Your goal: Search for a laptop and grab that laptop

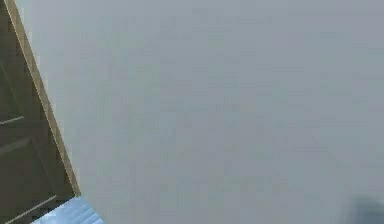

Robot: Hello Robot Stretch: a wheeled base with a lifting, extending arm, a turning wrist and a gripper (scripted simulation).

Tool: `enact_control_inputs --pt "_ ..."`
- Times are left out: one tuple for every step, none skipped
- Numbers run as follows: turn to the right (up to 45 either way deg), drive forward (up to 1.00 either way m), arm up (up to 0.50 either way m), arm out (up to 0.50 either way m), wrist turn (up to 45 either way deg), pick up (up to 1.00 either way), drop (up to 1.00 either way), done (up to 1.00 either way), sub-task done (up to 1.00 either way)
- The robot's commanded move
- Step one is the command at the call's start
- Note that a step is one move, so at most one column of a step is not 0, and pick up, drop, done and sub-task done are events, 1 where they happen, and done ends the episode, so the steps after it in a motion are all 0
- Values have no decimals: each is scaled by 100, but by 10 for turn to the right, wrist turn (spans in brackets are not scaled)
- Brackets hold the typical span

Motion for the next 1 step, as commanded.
enact_control_inputs --pt "-450 0 0 0 0 0 0 0 0"
